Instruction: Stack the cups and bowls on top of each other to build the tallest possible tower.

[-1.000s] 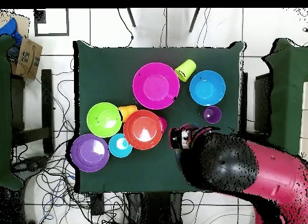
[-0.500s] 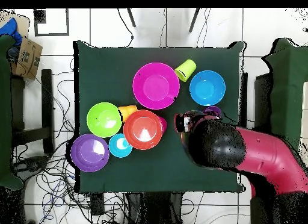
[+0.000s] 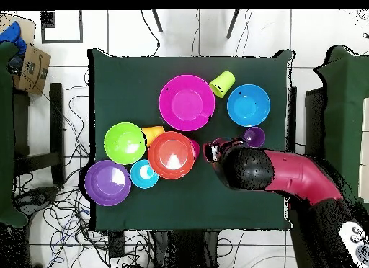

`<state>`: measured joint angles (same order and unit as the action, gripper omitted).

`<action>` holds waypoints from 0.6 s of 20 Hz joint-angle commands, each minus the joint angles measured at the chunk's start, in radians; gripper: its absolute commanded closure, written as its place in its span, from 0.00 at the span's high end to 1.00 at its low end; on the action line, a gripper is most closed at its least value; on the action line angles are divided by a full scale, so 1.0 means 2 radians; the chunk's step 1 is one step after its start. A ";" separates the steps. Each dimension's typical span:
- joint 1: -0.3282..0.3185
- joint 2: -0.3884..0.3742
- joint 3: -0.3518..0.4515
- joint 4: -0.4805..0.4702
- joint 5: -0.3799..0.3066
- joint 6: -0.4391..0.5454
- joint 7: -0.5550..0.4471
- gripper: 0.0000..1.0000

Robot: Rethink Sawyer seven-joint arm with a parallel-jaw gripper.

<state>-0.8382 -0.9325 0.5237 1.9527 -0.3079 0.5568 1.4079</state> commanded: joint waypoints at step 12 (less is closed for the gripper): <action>0.020 0.094 0.013 -0.005 -0.085 -0.046 -0.003 1.00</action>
<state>-0.8321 -0.7832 0.5237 1.9519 -0.3929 0.5231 1.4079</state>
